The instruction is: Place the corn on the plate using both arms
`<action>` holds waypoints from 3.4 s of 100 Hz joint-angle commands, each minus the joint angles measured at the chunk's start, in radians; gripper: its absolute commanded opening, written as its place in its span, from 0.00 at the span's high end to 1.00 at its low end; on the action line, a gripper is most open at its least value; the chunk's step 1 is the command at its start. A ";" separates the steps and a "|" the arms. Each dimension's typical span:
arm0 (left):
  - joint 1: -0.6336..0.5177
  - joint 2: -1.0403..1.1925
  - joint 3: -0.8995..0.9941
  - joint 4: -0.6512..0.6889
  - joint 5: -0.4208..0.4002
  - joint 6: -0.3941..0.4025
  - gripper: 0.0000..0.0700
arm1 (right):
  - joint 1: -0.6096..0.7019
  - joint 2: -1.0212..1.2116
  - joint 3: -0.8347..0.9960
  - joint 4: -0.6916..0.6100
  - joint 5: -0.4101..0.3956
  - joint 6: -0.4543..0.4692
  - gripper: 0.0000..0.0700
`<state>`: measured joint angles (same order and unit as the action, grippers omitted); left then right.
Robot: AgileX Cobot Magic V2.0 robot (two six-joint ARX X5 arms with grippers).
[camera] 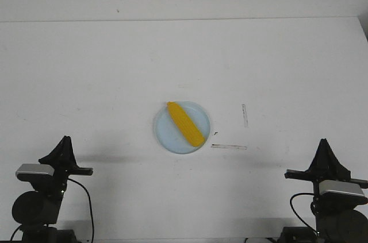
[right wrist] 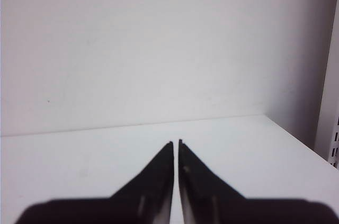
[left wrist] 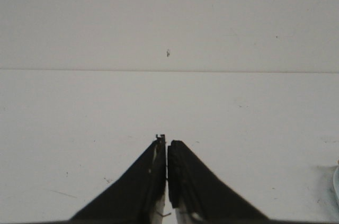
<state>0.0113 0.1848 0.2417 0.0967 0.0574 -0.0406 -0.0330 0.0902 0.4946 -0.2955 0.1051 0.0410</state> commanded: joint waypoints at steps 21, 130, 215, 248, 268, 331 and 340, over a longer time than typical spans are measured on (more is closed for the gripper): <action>0.002 -0.130 -0.130 0.016 -0.032 -0.036 1.00 | 0.001 -0.004 -0.001 0.011 0.000 -0.006 0.98; 0.002 -0.182 -0.229 0.037 -0.060 -0.058 1.00 | 0.001 -0.004 -0.001 0.011 0.000 -0.006 0.98; 0.002 -0.182 -0.229 0.037 -0.061 -0.058 1.00 | 0.001 -0.004 -0.001 0.011 0.000 -0.006 0.98; 0.002 -0.182 -0.229 0.037 -0.061 -0.058 1.00 | 0.001 -0.014 -0.016 0.015 -0.002 -0.014 0.98; 0.002 -0.182 -0.229 0.036 -0.061 -0.058 1.00 | 0.014 -0.056 -0.113 0.054 -0.133 -0.019 0.98; 0.002 -0.182 -0.229 0.035 -0.061 -0.058 1.00 | 0.022 -0.089 -0.482 0.412 -0.160 -0.011 0.98; 0.002 -0.182 -0.228 0.036 -0.060 -0.058 1.00 | 0.022 -0.089 -0.482 0.397 -0.168 -0.012 0.98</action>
<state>0.0113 0.0051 0.0341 0.1196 -0.0013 -0.0959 -0.0132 0.0036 0.0139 0.0879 -0.0593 0.0299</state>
